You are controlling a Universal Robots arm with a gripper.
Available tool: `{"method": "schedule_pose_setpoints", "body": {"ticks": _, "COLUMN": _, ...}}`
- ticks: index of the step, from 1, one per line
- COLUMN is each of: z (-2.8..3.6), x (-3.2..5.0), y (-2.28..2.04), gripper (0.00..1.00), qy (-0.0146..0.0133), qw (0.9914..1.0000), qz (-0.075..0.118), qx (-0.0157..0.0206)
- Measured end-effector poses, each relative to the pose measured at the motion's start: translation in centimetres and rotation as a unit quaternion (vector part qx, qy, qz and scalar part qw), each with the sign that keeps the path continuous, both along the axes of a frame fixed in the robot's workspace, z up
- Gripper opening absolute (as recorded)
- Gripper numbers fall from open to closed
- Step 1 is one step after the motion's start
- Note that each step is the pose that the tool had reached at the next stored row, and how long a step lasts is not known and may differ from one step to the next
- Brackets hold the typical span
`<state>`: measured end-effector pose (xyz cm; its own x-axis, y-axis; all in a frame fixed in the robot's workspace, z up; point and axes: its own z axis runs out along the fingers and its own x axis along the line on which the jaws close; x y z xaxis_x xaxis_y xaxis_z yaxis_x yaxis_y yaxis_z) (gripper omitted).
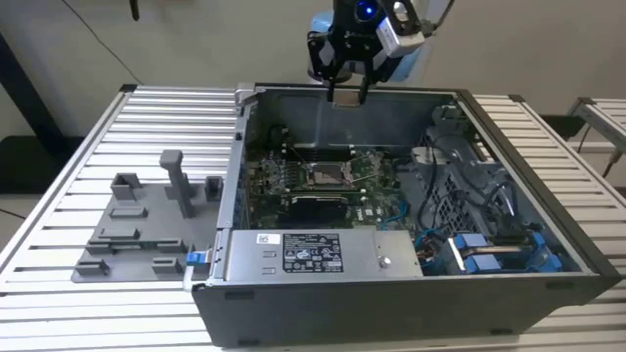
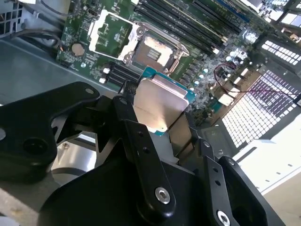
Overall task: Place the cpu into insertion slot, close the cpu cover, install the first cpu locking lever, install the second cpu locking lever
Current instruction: 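Place the cpu into insertion slot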
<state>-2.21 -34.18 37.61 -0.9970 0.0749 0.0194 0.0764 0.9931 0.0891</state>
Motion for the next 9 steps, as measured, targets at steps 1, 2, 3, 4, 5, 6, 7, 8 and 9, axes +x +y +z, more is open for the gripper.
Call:
{"method": "schedule_pose_setpoints", "body": {"ticks": 1, "z": -0.02, "x": 0.0, "y": 0.0, "gripper": 0.54, "qy": 0.0, "qw": 0.99999, "qz": -0.004, "qx": 0.0}}
{"method": "schedule_pose_setpoints", "body": {"ticks": 2, "z": -0.03, "x": 0.0, "y": 0.0, "gripper": 0.54, "qy": 0.0, "qw": 0.99997, "qz": -0.008, "qx": 0.0001}}
{"method": "schedule_pose_setpoints", "body": {"ticks": 3, "z": -0.07, "x": 0.0, "y": 0.01, "gripper": 0.54, "qy": -0.0001, "qw": 0.99994, "qz": -0.011, "qx": 0.0002}}
{"method": "schedule_pose_setpoints", "body": {"ticks": 4, "z": -0.1, "x": 0.0, "y": 0.02, "gripper": 0.54, "qy": -0.0001, "qw": 0.99989, "qz": -0.015, "qx": 0.0002}}
{"method": "schedule_pose_setpoints", "body": {"ticks": 5, "z": -0.11, "x": 0.0, "y": 0.02, "gripper": 0.54, "qy": 0.0, "qw": 0.99987, "qz": -0.016, "qx": 0.0001}}
{"method": "schedule_pose_setpoints", "body": {"ticks": 6, "z": -0.12, "x": 0.0, "y": 0.04, "gripper": 0.54, "qy": 0.0, "qw": 0.99986, "qz": -0.017, "qx": 0.0001}}
{"method": "schedule_pose_setpoints", "body": {"ticks": 7, "z": -0.13, "x": 0.0, "y": 0.05, "gripper": 0.54, "qy": 0.0, "qw": 0.99986, "qz": -0.017, "qx": 0.0001}}
{"method": "schedule_pose_setpoints", "body": {"ticks": 8, "z": -0.14, "x": 0.0, "y": 0.06, "gripper": 0.54, "qy": 0.0, "qw": 0.99986, "qz": -0.017, "qx": 0.0001}}
{"method": "schedule_pose_setpoints", "body": {"ticks": 9, "z": -0.17, "x": 0.0, "y": 0.08, "gripper": 0.54, "qy": -0.0001, "qw": 0.99986, "qz": -0.017, "qx": 0.0001}}
